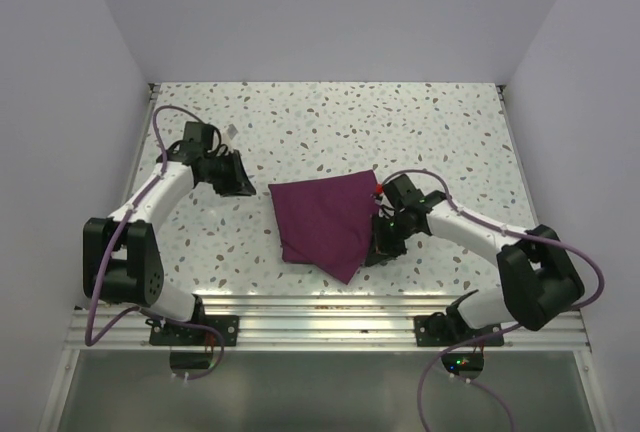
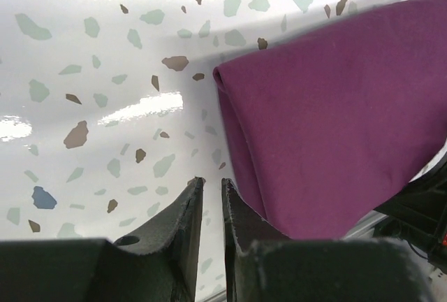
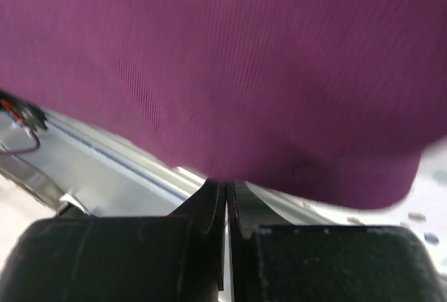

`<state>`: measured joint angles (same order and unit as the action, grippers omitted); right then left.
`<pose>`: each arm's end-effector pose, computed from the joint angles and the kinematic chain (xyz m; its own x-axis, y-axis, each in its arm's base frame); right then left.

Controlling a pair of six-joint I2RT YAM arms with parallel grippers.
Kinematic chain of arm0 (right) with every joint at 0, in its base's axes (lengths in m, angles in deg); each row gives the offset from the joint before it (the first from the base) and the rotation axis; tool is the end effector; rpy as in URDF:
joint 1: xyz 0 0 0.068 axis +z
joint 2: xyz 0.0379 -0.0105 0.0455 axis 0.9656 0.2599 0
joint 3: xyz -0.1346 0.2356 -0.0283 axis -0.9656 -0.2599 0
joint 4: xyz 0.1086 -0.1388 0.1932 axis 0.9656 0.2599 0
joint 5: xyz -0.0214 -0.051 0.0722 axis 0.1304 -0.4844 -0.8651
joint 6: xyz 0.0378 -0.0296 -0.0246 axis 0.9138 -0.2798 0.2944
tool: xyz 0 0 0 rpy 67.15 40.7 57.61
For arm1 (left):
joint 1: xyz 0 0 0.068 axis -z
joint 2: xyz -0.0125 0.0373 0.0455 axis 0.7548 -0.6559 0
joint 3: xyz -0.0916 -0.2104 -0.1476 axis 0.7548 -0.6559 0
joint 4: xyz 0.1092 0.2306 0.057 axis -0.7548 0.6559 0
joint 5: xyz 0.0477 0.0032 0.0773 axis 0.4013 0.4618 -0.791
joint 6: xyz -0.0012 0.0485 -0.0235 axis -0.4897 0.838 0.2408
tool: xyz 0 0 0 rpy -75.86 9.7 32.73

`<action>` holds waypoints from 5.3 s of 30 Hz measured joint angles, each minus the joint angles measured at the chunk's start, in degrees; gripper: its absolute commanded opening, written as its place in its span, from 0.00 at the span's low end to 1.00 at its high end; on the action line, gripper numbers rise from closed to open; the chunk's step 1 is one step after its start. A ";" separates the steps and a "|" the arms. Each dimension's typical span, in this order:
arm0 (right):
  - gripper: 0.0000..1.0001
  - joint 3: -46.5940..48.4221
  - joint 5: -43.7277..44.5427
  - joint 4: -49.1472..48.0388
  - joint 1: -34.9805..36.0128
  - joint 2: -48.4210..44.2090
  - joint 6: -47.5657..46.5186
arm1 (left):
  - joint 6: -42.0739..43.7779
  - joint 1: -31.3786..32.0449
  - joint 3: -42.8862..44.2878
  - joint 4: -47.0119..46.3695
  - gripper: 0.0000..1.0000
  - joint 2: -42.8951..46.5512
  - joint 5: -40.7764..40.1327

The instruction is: Prepare the surgical pack

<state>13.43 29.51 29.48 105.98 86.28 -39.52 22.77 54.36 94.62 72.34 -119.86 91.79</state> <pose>0.1977 0.1363 0.1742 -0.9986 -0.0290 -0.0440 -0.0471 0.8660 0.4979 0.2981 -0.0430 0.2318 -0.9092 -0.2533 -0.3305 -0.0457 0.8496 -0.5255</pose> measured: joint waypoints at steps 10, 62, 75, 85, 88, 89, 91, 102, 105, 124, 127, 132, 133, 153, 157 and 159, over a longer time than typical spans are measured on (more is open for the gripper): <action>0.00 -2.14 5.05 -10.91 0.07 4.09 5.84 | -2.45 1.25 0.72 0.11 0.20 1.22 -5.46; 0.00 46.53 -21.44 -19.67 -9.73 45.66 4.04 | -1.49 7.13 -4.04 -7.50 0.22 -5.35 8.11; 0.00 27.45 -21.49 -16.35 -12.55 28.92 -1.25 | -0.90 7.13 -10.69 -8.13 0.22 -2.14 13.97; 0.24 23.98 -18.12 -12.79 -14.80 26.16 -2.99 | 0.37 9.64 -12.17 -5.42 0.42 6.62 9.81; 0.59 24.04 -14.86 -9.07 -14.67 22.05 -2.73 | 1.46 15.06 -8.98 -4.59 0.48 10.34 4.24; 0.77 24.04 -13.53 -8.09 -14.67 20.28 -2.43 | 1.77 17.64 -7.87 -4.57 0.48 11.17 2.25; 0.99 24.04 -11.26 -6.32 -14.67 16.90 -1.75 | 2.51 23.17 -6.36 -4.66 0.48 12.17 -2.10; 0.99 14.56 -4.92 -5.20 -14.67 1.79 7.74 | 6.60 44.81 -5.40 -0.98 0.52 8.59 -27.58; 0.99 10.73 -4.92 -5.07 -14.67 0.55 8.79 | 7.85 48.46 -5.40 -0.63 0.54 8.04 -32.79; 0.99 0.63 -5.64 -6.54 -13.75 -5.01 9.75 | 13.49 52.59 -2.25 -0.28 0.76 -1.03 -37.94; 0.99 0.63 -5.60 -7.80 -12.68 -4.98 10.38 | 13.99 52.59 -2.25 -0.37 0.73 -1.75 -39.36; 0.99 0.61 -5.16 -9.49 -9.49 -4.26 11.89 | 14.38 52.59 -2.25 -0.46 0.62 -2.40 -42.03; 0.99 0.61 -4.98 -9.88 -8.63 -3.96 12.46 | 14.51 52.59 -2.25 -0.48 0.60 -2.73 -42.42; 0.37 -5.95 -1.46 -21.51 -3.72 -4.00 28.79 | 15.43 52.87 0.81 0.79 0.00 -5.05 -44.52; 0.28 -8.09 -1.03 -24.48 -3.72 -4.13 32.48 | 15.45 52.87 2.05 1.46 0.00 -5.31 -44.76; 0.23 -8.39 -0.68 -25.79 -3.72 -3.89 34.12 | 15.43 52.87 2.45 1.60 0.00 -5.31 -44.78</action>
<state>5.04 28.83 3.69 102.27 82.39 -5.40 38.20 107.23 97.07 73.94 -125.17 47.01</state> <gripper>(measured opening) 0.282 0.032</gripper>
